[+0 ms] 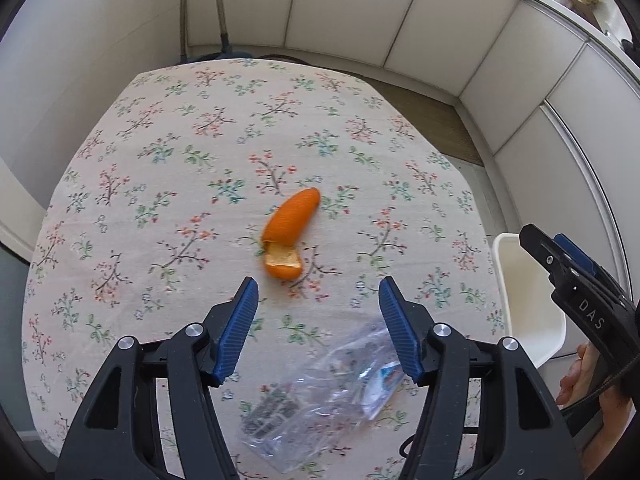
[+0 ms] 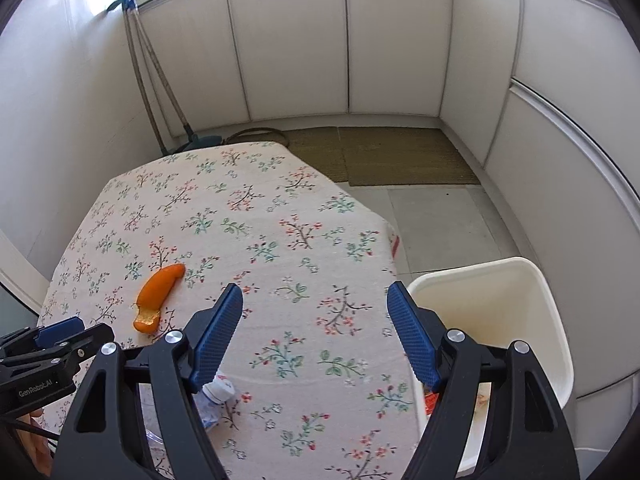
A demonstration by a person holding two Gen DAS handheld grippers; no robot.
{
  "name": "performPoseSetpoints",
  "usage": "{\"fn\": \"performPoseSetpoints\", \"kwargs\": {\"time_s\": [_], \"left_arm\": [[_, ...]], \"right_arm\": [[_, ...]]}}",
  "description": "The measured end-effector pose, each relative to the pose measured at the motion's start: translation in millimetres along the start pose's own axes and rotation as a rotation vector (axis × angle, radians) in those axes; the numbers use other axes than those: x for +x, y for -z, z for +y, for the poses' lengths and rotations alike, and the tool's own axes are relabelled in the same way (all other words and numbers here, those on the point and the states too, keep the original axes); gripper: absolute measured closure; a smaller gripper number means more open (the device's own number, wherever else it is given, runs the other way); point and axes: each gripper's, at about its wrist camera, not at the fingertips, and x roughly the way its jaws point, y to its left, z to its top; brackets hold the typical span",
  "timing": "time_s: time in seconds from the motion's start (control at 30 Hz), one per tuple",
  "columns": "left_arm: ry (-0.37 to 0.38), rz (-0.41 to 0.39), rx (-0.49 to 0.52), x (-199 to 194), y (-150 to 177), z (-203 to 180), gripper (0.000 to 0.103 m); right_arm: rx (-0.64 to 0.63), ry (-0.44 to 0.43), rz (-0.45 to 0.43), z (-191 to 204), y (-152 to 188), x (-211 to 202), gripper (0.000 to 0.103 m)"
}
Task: Collect trash
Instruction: 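Move both tools back over the table toward the remaining peel and bottle, then grasp the remaining orange peel with the right tool and lift it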
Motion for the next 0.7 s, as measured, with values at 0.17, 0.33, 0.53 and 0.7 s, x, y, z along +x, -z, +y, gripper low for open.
{"fn": "performPoseSetpoints", "kwargs": {"time_s": [0.17, 0.33, 0.53, 0.7], "left_arm": [[-0.013, -0.002, -0.102, 0, -3, 54, 0.043], [0.025, 0.002, -0.258, -4, -8, 104, 0.043], [0.098, -0.043, -0.433, -20, -21, 153, 0.040], [0.143, -0.048, -0.475, -26, -26, 166, 0.040]], "right_arm": [[-0.101, 0.018, 0.057, 54, -9, 27, 0.030], [-0.185, 0.030, 0.108, 109, -18, 55, 0.030], [-0.176, 0.019, 0.213, 153, -20, 96, 0.030], [-0.159, 0.029, 0.297, 181, -19, 132, 0.030]]}}
